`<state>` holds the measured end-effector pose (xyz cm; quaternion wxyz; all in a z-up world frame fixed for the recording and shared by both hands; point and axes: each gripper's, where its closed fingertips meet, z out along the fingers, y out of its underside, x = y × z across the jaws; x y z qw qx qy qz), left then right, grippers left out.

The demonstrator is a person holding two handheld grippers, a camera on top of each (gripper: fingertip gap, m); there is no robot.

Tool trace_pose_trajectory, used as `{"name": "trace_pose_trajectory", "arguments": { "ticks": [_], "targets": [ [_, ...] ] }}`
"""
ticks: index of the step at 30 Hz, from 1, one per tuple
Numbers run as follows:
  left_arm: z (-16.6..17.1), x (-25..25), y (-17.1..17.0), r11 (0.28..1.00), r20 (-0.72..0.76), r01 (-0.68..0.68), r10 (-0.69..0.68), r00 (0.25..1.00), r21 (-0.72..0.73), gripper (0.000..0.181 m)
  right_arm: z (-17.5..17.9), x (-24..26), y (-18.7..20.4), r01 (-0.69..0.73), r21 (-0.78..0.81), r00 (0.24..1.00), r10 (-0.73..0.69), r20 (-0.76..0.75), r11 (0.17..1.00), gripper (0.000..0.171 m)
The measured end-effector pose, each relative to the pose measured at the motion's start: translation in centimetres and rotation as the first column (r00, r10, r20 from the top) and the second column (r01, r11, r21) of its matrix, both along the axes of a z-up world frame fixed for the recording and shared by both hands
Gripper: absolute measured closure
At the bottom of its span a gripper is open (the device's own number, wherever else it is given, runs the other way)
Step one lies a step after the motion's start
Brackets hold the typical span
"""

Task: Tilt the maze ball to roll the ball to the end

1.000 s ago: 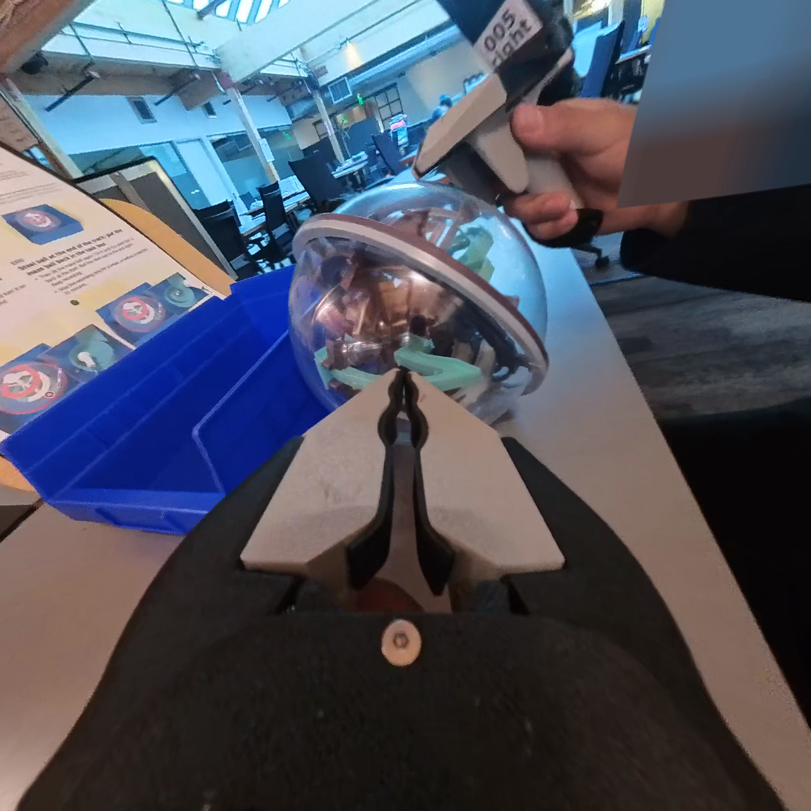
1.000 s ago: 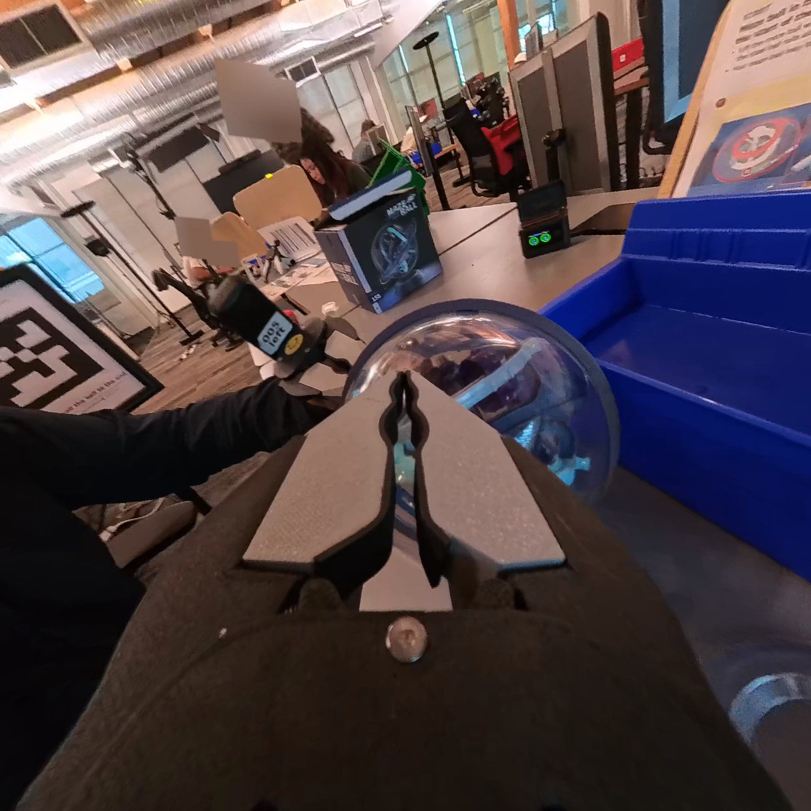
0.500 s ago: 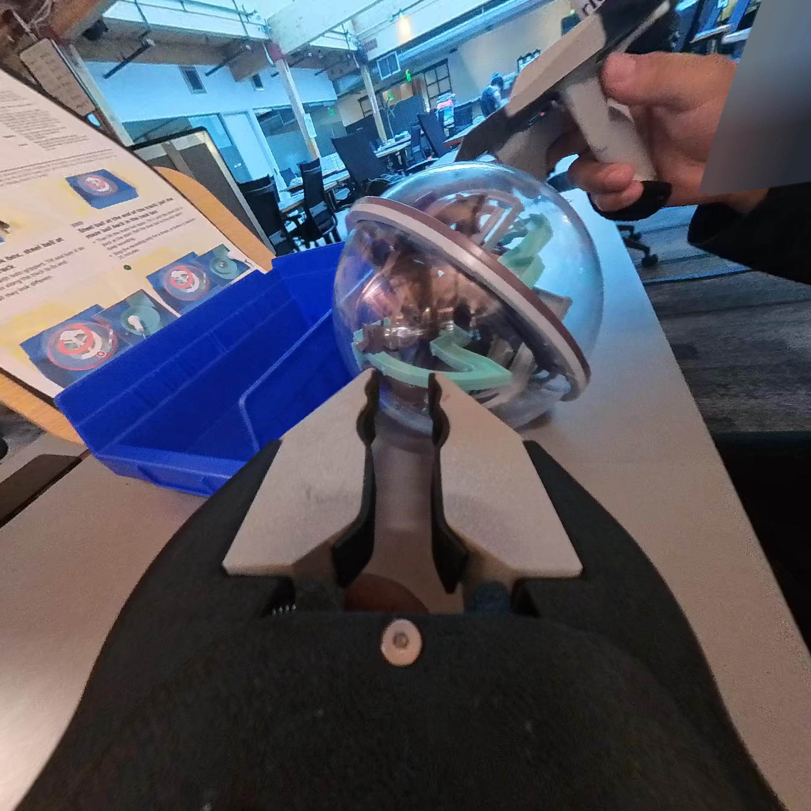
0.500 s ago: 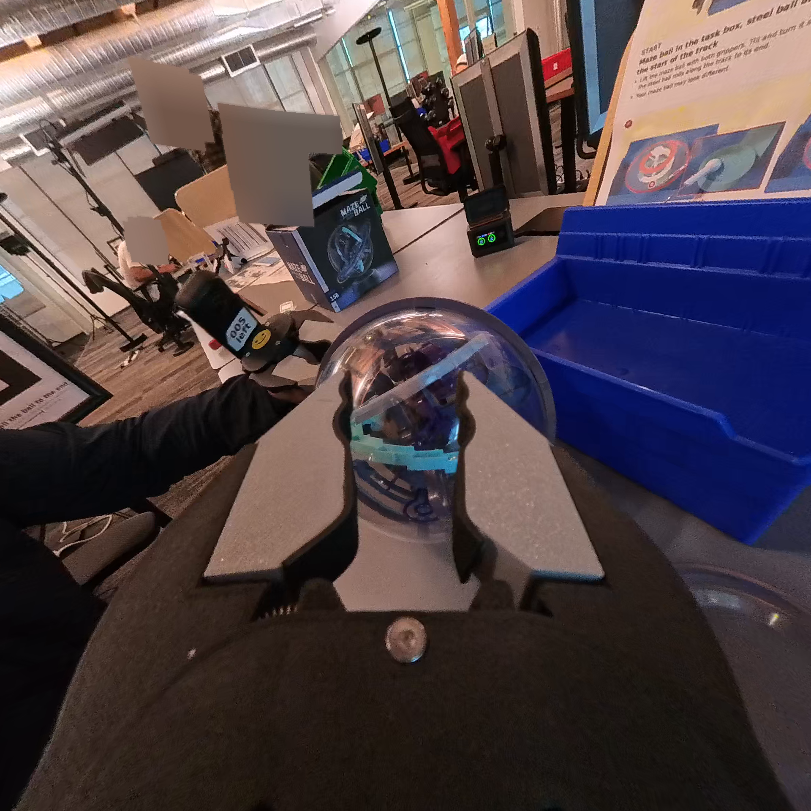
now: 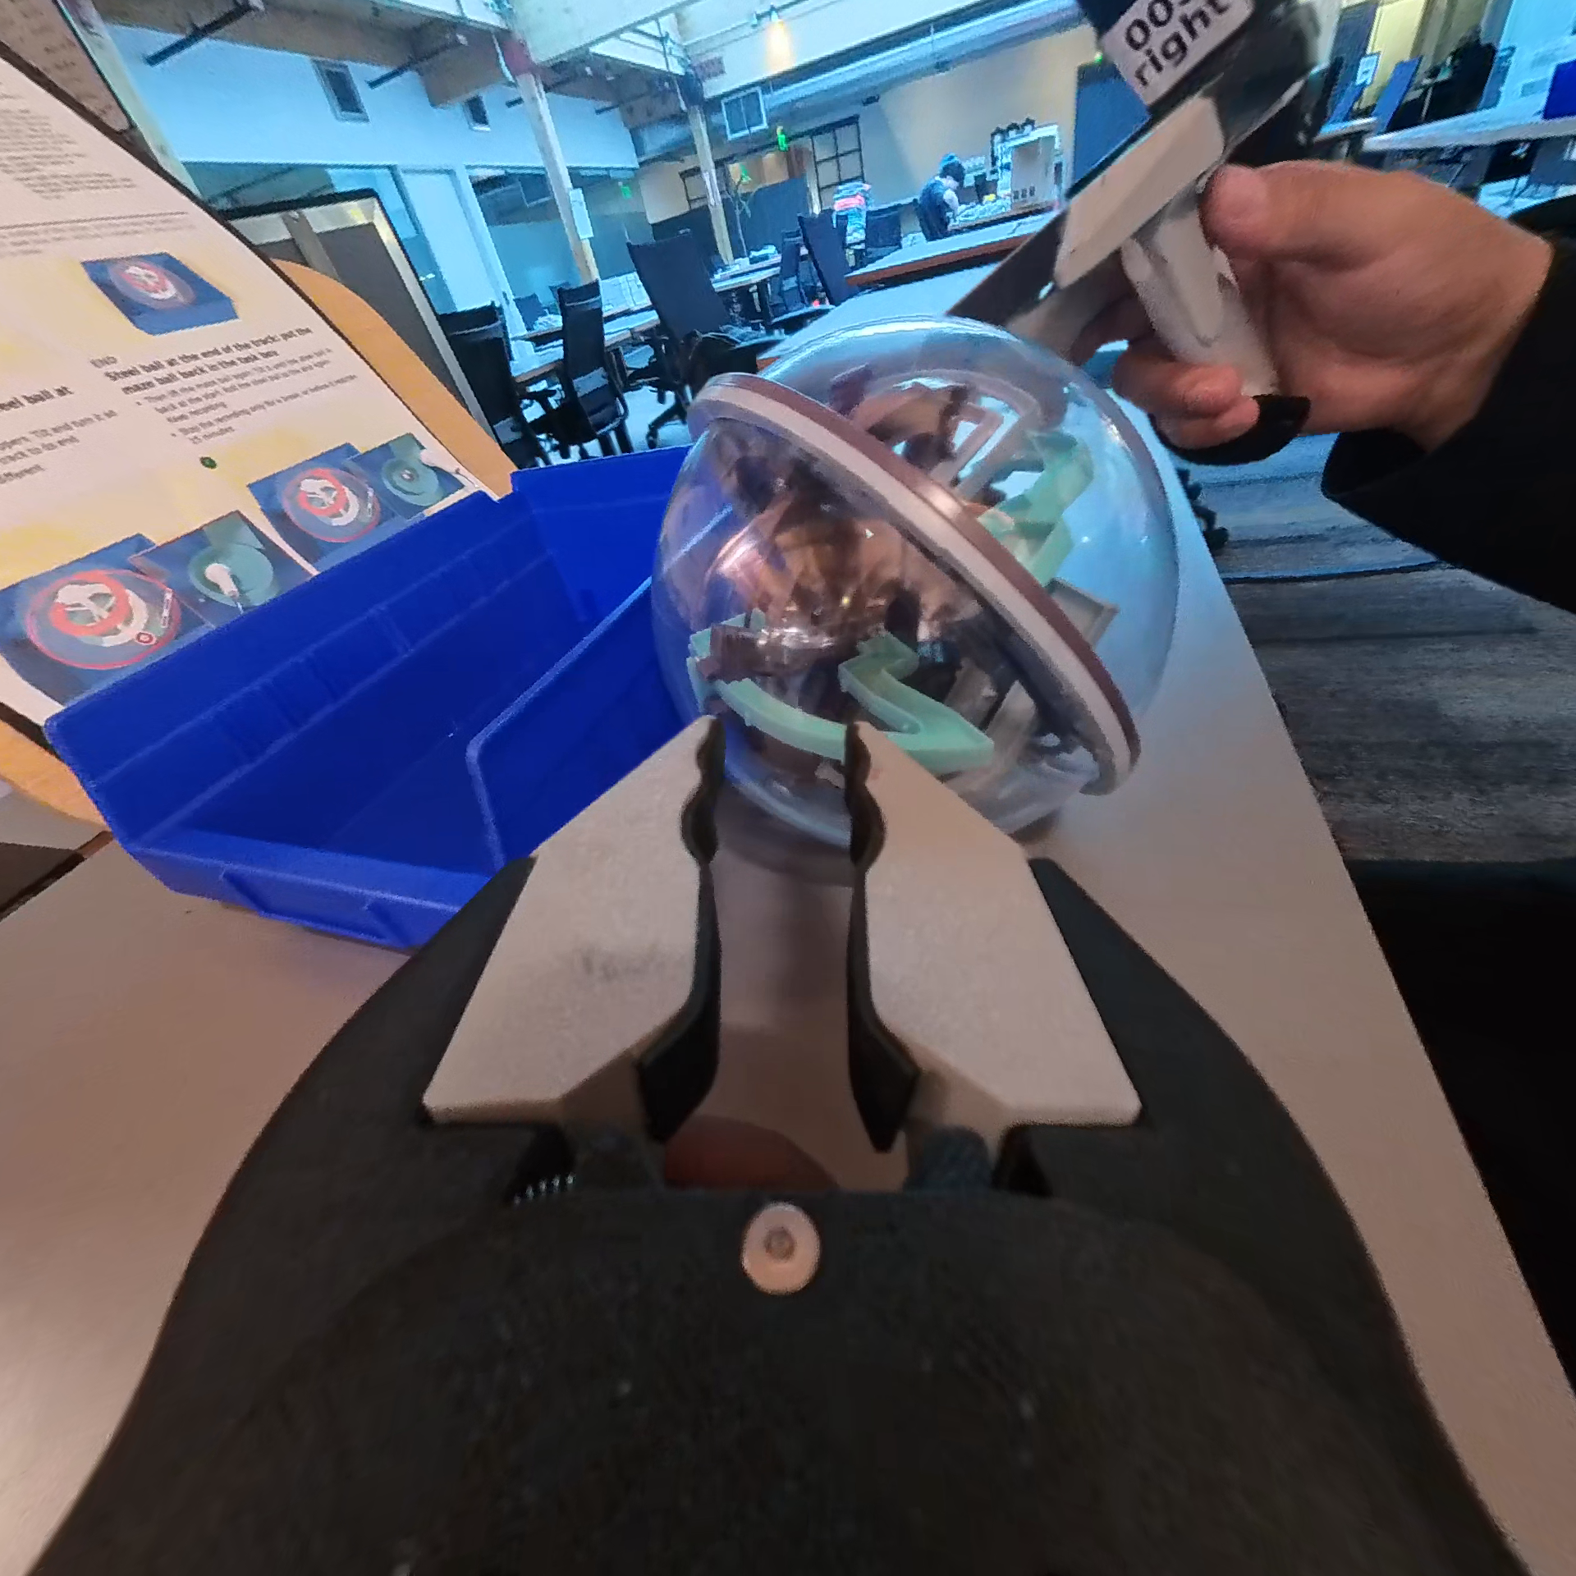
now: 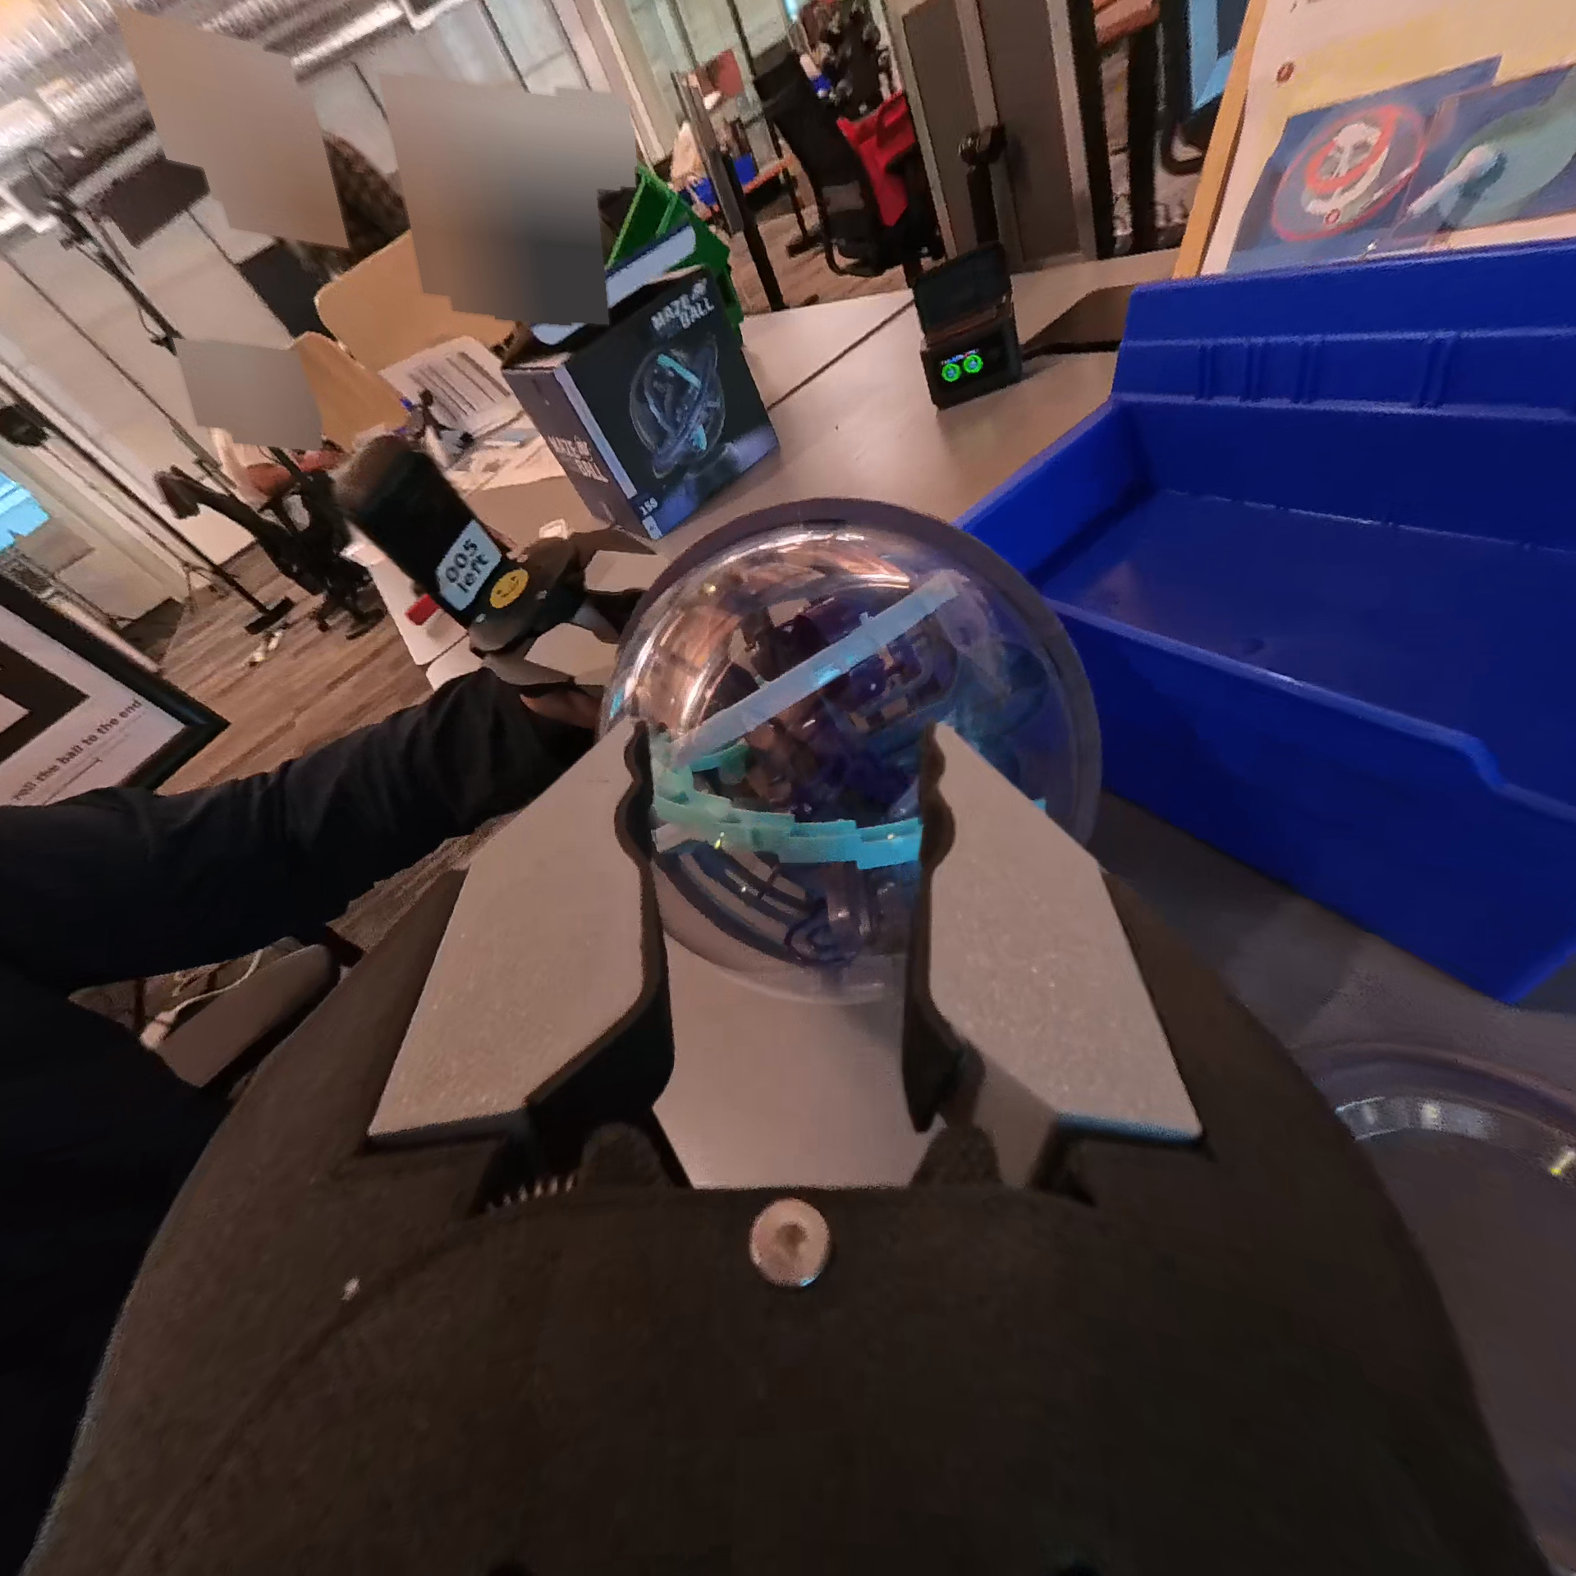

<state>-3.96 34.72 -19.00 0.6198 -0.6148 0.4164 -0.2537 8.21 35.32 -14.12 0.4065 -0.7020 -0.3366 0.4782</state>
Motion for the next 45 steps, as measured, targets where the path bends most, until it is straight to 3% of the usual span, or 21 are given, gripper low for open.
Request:
{"name": "trace_pose_trajectory", "arguments": {
  "ticks": [9,12,14,16,25,30,32,35,37,40,44,45],
  "targets": [
    [0.1,0.0,-0.1,1.000,0.003,0.005,-0.005,1.000,0.005,0.156,-0.3,-0.2,0.4,0.021,0.002,1.000,-0.021,0.001,1.000,0.109],
    [-0.1,0.4,-0.6,0.999,-0.007,0.033,-0.033,0.999,0.000,0.164,-0.4,-0.2,0.7,0.030,0.009,1.000,-0.030,0.003,1.000,0.108],
    [-0.1,1.3,-1.6,0.996,0.006,0.091,-0.091,0.996,-0.026,0.177,-0.7,-0.1,1.0,0.048,0.032,0.999,-0.048,0.023,0.998,0.106],
    [-0.3,2.4,-2.9,0.987,-0.006,0.158,-0.158,0.987,-0.030,0.167,-0.8,0.0,1.4,0.065,0.052,0.997,-0.066,0.035,0.997,0.097],
    [-1.8,7.7,-9.1,0.905,-0.164,0.423,-0.411,0.897,0.046,0.156,-0.1,-0.3,1.3,-0.017,0.055,0.999,0.020,-0.049,0.998,0.086],
    [-0.7,5.9,-7.7,0.927,-0.139,0.350,-0.332,0.933,0.135,0.166,0.5,1.0,1.6,0.001,0.052,0.998,0.002,-0.055,0.999,0.085],
    [0.2,4.0,-5.6,0.953,-0.137,0.237,-0.213,0.967,0.191,0.161,0.9,1.7,1.5,0.009,0.052,0.999,-0.006,-0.043,0.999,0.086],
    [1.3,1.0,-2.8,0.961,-0.146,0.087,-0.049,0.988,0.264,0.167,1.1,2.7,0.6,-0.004,0.072,1.000,0.003,0.014,0.997,0.096],
    [0.3,-0.2,-0.5,0.973,-0.193,0.009,0.037,0.981,0.230,0.165,0.7,2.8,-0.1,-0.027,0.080,0.998,0.022,0.066,0.996,0.101],
    [-1.3,1.2,0.0,0.993,-0.211,0.053,-0.030,0.977,0.106,0.171,-0.8,2.3,0.2,-0.022,0.061,0.991,0.014,0.133,0.998,0.097],
    [-0.9,3.6,-1.7,0.980,-0.232,0.116,-0.077,0.970,0.163,0.179,-1.7,1.9,0.9,-0.030,0.030,0.994,0.026,0.109,0.999,0.088],
    [-0.7,4.2,-2.2,0.975,-0.223,0.140,-0.100,0.970,0.170,0.171,-1.6,2.1,1.3,-0.023,0.024,0.996,0.021,0.085,0.999,0.089]
  ]
}}
